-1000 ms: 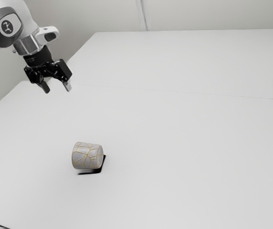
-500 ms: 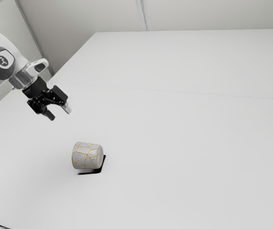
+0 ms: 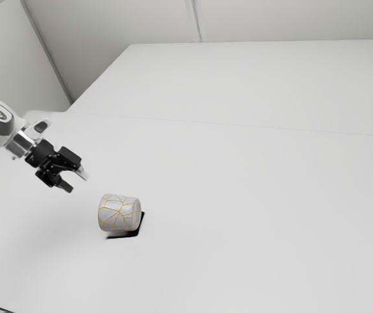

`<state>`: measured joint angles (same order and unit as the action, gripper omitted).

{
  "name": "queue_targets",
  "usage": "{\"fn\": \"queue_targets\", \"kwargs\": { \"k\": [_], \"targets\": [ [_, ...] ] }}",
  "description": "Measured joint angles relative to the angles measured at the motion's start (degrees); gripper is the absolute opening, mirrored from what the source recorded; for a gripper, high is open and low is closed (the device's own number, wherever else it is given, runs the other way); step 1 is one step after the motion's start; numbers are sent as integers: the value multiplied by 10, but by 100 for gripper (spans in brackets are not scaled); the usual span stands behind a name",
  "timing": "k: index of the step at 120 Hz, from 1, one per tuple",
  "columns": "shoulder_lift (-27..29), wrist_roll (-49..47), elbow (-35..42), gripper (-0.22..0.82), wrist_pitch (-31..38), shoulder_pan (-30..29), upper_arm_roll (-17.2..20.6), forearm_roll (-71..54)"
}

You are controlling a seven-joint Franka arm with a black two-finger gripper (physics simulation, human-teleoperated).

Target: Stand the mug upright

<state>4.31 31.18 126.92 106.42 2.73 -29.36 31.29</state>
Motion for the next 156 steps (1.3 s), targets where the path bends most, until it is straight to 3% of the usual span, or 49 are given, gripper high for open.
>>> {"fn": "queue_targets", "kwargs": {
  "k": [39, 111, 123, 142, 156],
  "targets": [
    [-93, 131, 3, 60, -43, -2, -15, 107],
    [-152, 259, 20, 58, -166, -11, -18, 236],
    [-165, 271, 20, 49, -178, -11, -15, 254],
    [-169, 285, 17, 14, -188, -11, -14, 266],
    [-168, 293, 14, -2, -192, -11, -14, 268]
  ]
}}
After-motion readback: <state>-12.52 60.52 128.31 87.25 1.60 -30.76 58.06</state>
